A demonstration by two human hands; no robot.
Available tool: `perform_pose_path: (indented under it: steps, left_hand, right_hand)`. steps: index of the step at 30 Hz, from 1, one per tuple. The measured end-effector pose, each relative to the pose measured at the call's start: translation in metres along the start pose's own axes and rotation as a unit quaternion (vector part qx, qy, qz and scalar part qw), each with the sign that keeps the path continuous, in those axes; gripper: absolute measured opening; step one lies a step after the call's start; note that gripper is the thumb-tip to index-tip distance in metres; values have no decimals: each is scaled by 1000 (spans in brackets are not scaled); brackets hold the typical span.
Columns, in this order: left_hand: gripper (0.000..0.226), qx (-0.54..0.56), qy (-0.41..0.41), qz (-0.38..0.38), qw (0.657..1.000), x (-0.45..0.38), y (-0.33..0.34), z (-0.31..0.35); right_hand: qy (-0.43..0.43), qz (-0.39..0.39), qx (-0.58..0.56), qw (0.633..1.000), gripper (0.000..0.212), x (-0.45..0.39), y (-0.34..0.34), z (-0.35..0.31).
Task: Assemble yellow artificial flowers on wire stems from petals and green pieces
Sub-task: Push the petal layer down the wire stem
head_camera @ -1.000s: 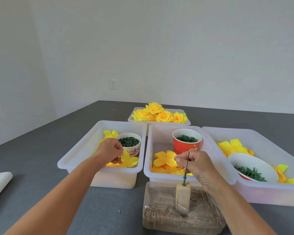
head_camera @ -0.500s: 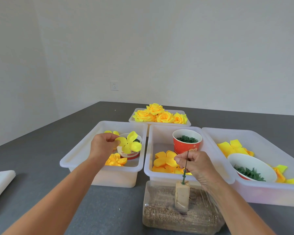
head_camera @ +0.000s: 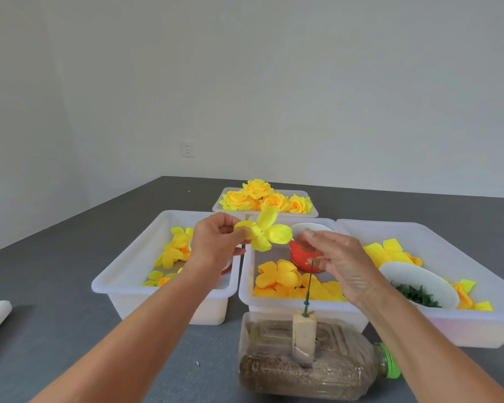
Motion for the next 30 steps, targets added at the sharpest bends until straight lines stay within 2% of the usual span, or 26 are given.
perform_pose_path:
  steps: [2,5,8,11,17,20,22,26,28,30]
  left_hand:
    - [16,10,8,-13,1000,5,11,5]
    - [16,21,18,-25,999,10,25,14]
    - [17,38,16,-34,999,13,32,19]
    - [12,45,4,-36,998,16,34,20]
    - [17,74,-62,-14,995,14,34,16]
    - [16,103,-106,-30,989,15,35,15]
    - [16,126,-128,-47,983,16,37,15]
    - [14,135,-149,-88,976,21,42,17]
    - [9,133,-146,-111,974,23,44,20]
    - [24,108,-134,-115,978,22,42,22]
  right_hand:
    - [-12,-30,0,999,52,3,7,-15]
    - [-10,-29,8,999,63,4,13,-24]
    - [-7,2,-6,1000,47,3,11,-26]
    - [-12,-6,-34,999,31,6,9,-27]
    - [-78,-31,-29,996,44,14,3,-31]
    - [-110,-79,4,991,50,19,5,-34]
    - [-149,-69,64,984,55,21,7,-35]
    - [-207,1,119,971,29,16,6,-36]
    - [-185,31,100,977,20,12,5,-35]
    - [-138,63,64,986,16,7,1,-33]
Point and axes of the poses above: each hand's wrist, its own x-axis away from the middle knuckle, its own y-axis out of the palm, z = x × y, the point moved 3 cm from there along -x, towards the middle knuckle
